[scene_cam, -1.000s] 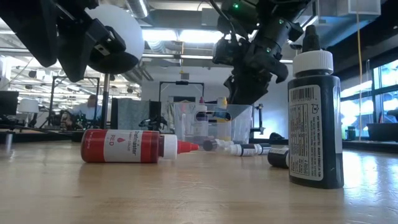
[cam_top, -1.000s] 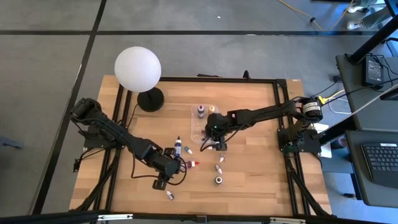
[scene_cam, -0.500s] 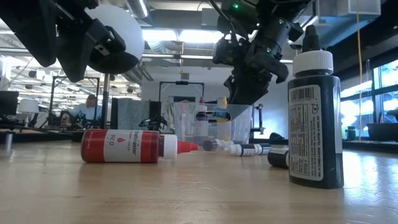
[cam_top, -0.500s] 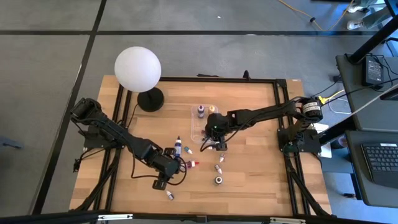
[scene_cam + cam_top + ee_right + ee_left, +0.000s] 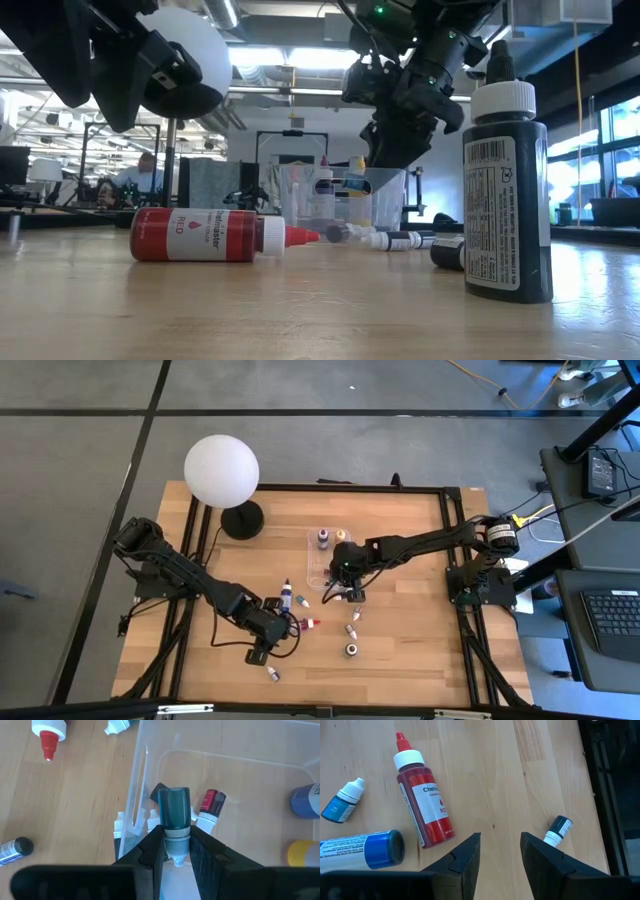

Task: Pick & Place food coloring
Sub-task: Put the small blue food coloring bottle in the transparent bin

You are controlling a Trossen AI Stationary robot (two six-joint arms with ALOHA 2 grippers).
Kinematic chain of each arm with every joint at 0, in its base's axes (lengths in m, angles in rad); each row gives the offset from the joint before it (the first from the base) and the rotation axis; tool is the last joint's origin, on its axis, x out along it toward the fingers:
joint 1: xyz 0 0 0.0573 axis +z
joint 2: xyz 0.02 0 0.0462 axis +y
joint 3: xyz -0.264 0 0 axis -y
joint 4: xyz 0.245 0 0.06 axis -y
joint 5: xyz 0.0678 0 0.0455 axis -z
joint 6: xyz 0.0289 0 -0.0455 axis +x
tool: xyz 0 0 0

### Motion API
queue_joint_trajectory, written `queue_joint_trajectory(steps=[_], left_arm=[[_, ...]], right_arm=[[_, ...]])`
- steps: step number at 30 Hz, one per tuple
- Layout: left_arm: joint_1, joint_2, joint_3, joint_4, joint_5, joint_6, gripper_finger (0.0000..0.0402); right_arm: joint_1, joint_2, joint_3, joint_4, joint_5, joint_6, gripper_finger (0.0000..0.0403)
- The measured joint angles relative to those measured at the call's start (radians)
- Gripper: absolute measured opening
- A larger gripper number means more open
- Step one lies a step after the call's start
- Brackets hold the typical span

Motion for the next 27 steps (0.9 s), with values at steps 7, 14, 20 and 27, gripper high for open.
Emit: queue_joint_trajectory(steps=[7,14,20,27], left_arm=[[0.0,0.0,0.0,0.0,0.0,0.0,0.014],[0.0,0.0,0.0,0.0,0.0,0.0,0.0156],[-0.002,0.0,0.0,0.02,-0.004,0.017,0.0179],[-0.006,0.0,0.0,0.052,-0.02,-0.014,0.0187]], right_arm=[[0.0,0.0,0.0,-0.002,0.0,-0.012,0.0087],[0.0,0.0,0.0,-0.002,0.0,-0.019,0.0087],[0.0,0.0,0.0,-0.002,0.0,-0.019,0.0087],[0.0,-0.001,0.0,-0.001,-0.055,-0.017,0.0087]])
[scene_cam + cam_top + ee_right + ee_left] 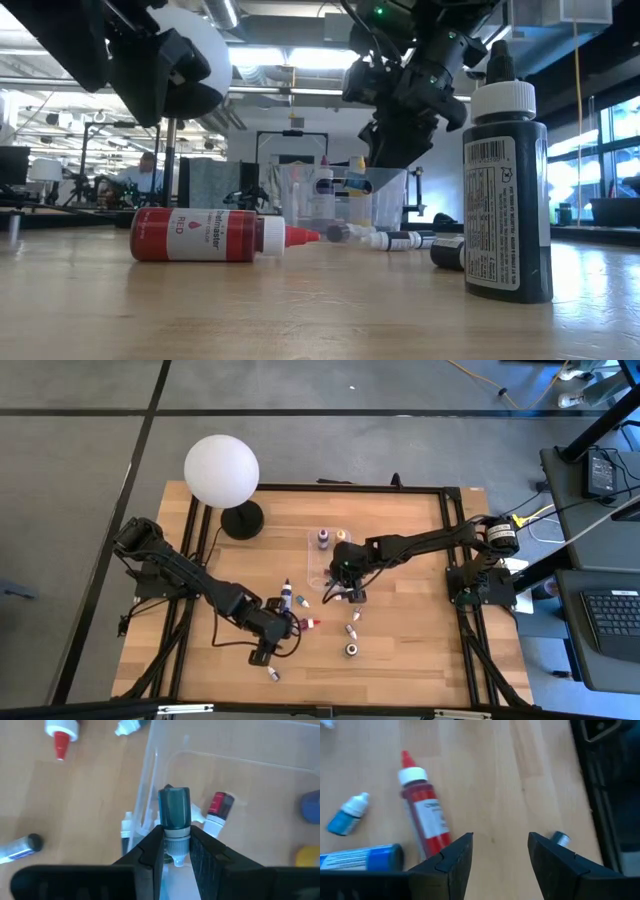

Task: Pick & Place food coloring
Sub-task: Put the small blue food coloring bottle in the transparent bin, then put the small black food coloring bottle in the transparent bin

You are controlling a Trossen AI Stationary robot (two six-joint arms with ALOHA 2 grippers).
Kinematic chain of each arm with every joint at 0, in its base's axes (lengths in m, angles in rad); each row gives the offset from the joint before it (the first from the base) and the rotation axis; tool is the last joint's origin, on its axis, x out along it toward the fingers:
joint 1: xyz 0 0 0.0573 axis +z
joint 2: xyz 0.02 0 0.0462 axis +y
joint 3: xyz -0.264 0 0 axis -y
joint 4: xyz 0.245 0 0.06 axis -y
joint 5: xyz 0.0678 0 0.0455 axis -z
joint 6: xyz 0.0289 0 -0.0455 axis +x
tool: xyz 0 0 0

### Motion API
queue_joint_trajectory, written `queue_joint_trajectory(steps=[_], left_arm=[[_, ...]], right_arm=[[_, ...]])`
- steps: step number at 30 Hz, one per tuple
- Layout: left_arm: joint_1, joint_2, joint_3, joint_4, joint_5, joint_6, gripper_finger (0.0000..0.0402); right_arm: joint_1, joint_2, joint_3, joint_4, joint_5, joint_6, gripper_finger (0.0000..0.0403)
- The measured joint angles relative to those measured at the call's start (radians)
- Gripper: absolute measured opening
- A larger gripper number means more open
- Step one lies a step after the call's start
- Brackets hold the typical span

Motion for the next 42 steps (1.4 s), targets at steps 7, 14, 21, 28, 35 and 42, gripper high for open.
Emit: queue_joint_trajectory(steps=[7,14,21,28,35,42], left_arm=[[-0.001,0.0,0.0,0.004,0.088,0.014,0.0193],[-0.002,0.0,0.0,0.004,0.097,0.026,0.0196],[-0.003,0.0,0.0,0.004,0.094,0.073,0.0197],[-0.039,0.031,0.0,0.068,0.103,0.15,0.0198],[-0.077,0.06,0.0,0.085,0.101,0.122,0.0231],[-0.127,0.061,0.0,0.087,0.099,0.025,0.0242]], right_arm=[[0.001,0.0,0.0,-0.001,-0.013,0.025,0.0087],[0.001,0.0,0.0,-0.002,-0.013,0.023,0.0095],[0.0,0.0,0.0,0.0,-0.013,0.024,0.0133],[0.0,0.0,0.0,0.001,-0.013,0.024,0.0142],[0.001,0.0,0.0,0.003,-0.012,0.026,0.0142],[0.001,0.0,0.0,0.003,-0.012,0.028,0.0142]])
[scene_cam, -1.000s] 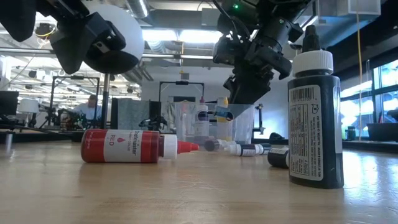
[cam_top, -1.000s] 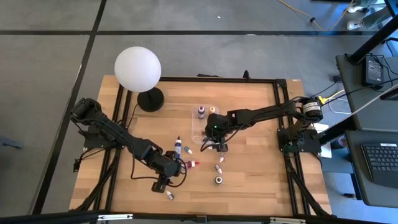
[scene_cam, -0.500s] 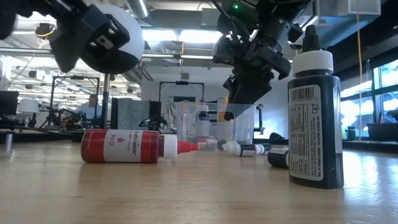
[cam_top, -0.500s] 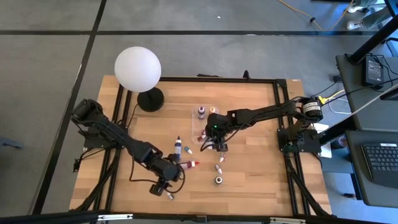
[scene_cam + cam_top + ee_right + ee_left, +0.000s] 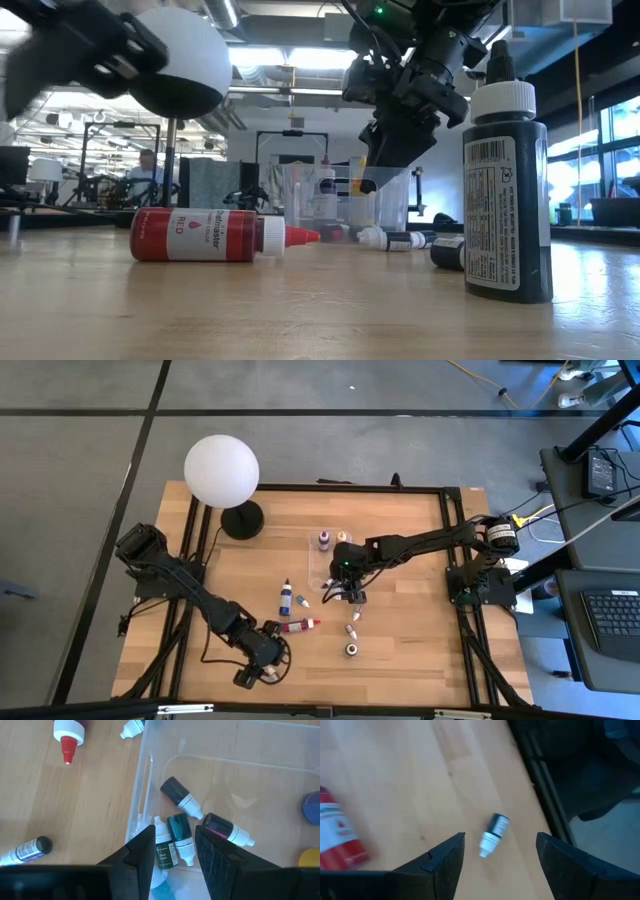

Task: Pick & Place food coloring
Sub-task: Put the small black food coloring bottle in the transparent bin

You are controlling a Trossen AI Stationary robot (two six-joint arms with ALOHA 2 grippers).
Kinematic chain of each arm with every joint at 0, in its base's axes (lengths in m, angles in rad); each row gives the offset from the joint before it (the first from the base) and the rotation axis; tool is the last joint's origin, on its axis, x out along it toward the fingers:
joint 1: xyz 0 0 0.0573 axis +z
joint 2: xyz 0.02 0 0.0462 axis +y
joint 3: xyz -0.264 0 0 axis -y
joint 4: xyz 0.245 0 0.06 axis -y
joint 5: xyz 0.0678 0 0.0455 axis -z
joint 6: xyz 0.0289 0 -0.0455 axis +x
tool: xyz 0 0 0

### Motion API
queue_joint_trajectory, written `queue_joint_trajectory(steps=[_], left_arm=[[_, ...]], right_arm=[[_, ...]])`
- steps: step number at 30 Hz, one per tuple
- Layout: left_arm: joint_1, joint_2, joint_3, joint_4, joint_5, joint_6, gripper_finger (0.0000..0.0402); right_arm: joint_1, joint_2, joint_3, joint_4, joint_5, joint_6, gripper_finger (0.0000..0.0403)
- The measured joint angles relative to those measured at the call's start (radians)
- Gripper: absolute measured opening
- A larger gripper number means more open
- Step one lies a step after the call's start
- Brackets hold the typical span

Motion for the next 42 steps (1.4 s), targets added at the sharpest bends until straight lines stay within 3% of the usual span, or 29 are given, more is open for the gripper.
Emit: queue_joint_trajectory(steps=[6,17,27,42], left_arm=[[-0.042,0.017,0.0,0.062,-0.096,0.048,0.0237],[-0.097,0.154,0.0,0.146,-0.171,0.096,0.0215],[-0.097,0.231,0.001,0.155,-0.142,0.088,0.0185],[-0.096,0.23,0.001,0.145,-0.181,0.122,0.0068]], right_arm=[[0.0,0.0,0.0,0.0,0.0,0.001,0.0142],[0.0,0.0,0.0,0.0,0.001,0.001,0.0142],[0.0,0.0,0.0,0.0,0.001,0.001,0.0142],[0.029,-0.022,0.089,-0.036,0.001,0.075,0.0142]])
